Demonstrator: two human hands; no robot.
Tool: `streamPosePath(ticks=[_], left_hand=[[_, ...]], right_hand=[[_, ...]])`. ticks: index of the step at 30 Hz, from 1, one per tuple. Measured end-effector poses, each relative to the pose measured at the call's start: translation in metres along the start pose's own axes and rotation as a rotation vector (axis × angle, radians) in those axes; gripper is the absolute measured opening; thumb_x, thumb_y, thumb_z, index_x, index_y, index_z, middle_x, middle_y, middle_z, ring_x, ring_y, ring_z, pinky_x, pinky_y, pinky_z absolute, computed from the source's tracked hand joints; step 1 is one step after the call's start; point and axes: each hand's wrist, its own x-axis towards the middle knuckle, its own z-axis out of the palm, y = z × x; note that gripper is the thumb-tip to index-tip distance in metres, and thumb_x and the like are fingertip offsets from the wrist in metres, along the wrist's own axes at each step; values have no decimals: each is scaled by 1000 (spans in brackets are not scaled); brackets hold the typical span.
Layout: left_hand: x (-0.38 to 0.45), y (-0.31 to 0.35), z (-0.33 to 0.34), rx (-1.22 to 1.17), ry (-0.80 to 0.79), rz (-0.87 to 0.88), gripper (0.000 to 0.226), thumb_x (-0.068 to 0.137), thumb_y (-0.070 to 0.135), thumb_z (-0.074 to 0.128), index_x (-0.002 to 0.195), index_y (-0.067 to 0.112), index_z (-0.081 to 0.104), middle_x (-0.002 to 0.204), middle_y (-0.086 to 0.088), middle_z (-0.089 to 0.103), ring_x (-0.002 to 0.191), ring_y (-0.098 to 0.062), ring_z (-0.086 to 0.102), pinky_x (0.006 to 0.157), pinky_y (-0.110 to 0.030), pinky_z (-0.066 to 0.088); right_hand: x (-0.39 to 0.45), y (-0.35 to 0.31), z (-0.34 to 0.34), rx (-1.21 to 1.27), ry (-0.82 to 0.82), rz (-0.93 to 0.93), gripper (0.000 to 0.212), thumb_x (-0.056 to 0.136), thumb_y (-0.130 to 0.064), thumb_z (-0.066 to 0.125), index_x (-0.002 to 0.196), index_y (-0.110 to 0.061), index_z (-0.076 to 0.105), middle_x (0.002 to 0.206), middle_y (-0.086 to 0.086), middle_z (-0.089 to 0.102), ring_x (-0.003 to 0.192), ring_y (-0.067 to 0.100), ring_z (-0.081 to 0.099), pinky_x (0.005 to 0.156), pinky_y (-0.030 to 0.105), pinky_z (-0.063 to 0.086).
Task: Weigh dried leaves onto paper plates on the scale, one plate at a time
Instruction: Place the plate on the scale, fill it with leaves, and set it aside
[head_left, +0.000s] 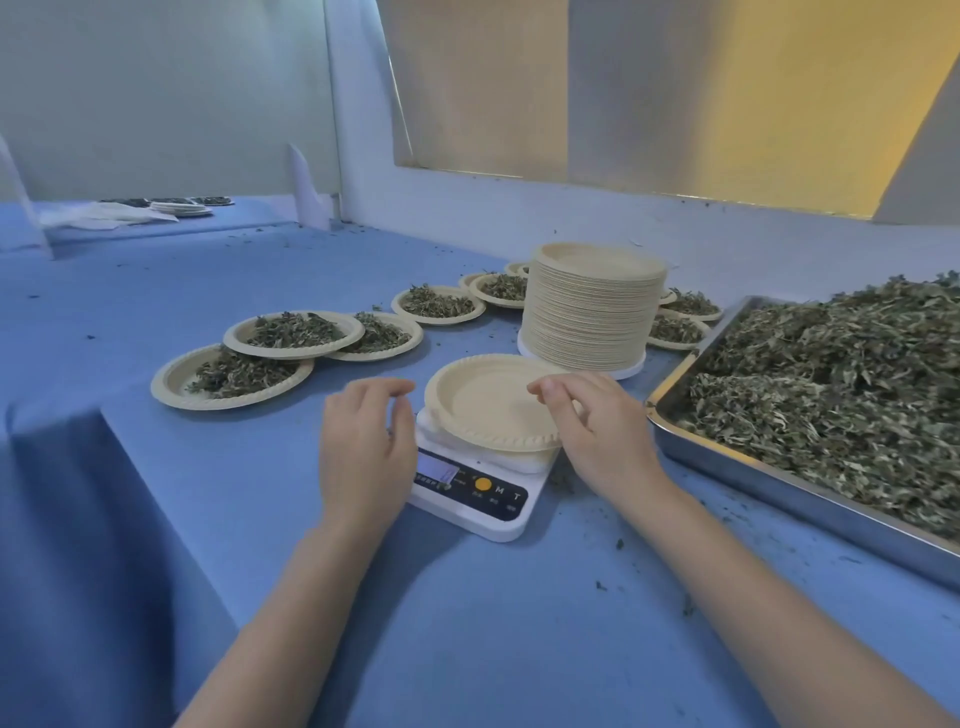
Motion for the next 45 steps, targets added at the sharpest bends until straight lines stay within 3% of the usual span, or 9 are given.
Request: streamPosePath(ticks=[4, 9, 14, 19, 26, 31, 34, 38, 45], left_hand=[[1, 47, 12, 45, -76, 347, 27, 87, 18, 48, 100, 6, 68, 102, -9, 64, 95, -31, 53, 86, -33, 40], [5, 114, 54, -76, -304, 284, 25, 84, 4, 52, 105, 10, 62, 109, -6, 59, 103, -27, 49, 91, -38, 37], [-11, 163, 113, -51, -553, 415, 37, 85, 3, 47, 120, 11, 54, 116, -10, 54, 110, -29, 46, 94, -38, 36], [-22, 188, 163, 152, -843, 280, 47, 89, 10, 48, 134, 8, 36, 136, -20, 37, 121, -40, 41, 99, -42, 36], [5, 200, 198, 366, -1156, 126, 76, 91, 13, 51, 148, 3, 2, 144, -32, 25, 127, -41, 40, 96, -44, 41], [16, 190, 210, 198, -1215, 121, 94, 77, 9, 72, 149, 14, 11, 128, -18, 52, 106, -31, 58, 75, -33, 50], [18, 191, 212, 165, -1122, 217, 76, 78, 11, 71, 141, 17, 29, 121, -12, 57, 104, -29, 56, 83, -38, 48], [19, 198, 216, 24, -1014, 179, 55, 85, 8, 59, 134, 19, 37, 116, -14, 59, 94, -31, 60, 76, -39, 52], [15, 201, 203, -276, -1087, -124, 98, 82, 5, 68, 147, 47, 6, 142, -6, 41, 81, -22, 66, 60, -37, 60]], right_hand=[[6, -9, -8, -39, -95, -59, 22, 97, -24, 50, 106, -19, 69, 98, -8, 64, 100, 13, 54, 94, 33, 37], [10, 8, -53, -141, -136, -74, 28, 91, -15, 55, 118, -12, 62, 103, 2, 63, 98, 19, 55, 88, 31, 41], [-4, 62, -110, -356, -158, 161, 20, 87, -18, 61, 104, -8, 61, 88, 2, 49, 92, 26, 53, 68, 23, 28], [-2, 113, -148, -492, -253, 380, 71, 79, -38, 71, 140, -18, 40, 135, 10, 43, 125, 26, 43, 100, 34, 40], [33, 148, -142, -496, -508, 605, 123, 58, -50, 85, 151, -24, 8, 149, 15, 10, 129, 40, 38, 103, 43, 41], [38, 157, -133, -442, -470, 406, 76, 64, -30, 82, 132, -25, 48, 127, 11, 50, 111, 28, 52, 88, 32, 44], [38, 156, -138, -324, -379, 369, 47, 66, -24, 79, 105, -31, 54, 117, 2, 59, 102, 20, 53, 79, 28, 41], [38, 150, -153, -202, -257, 387, 38, 68, -21, 77, 96, -36, 54, 118, -4, 59, 98, 17, 55, 77, 25, 38], [39, 136, -173, -214, -208, 406, 39, 73, -20, 74, 109, -32, 63, 131, -6, 56, 119, 10, 49, 85, 16, 30]])
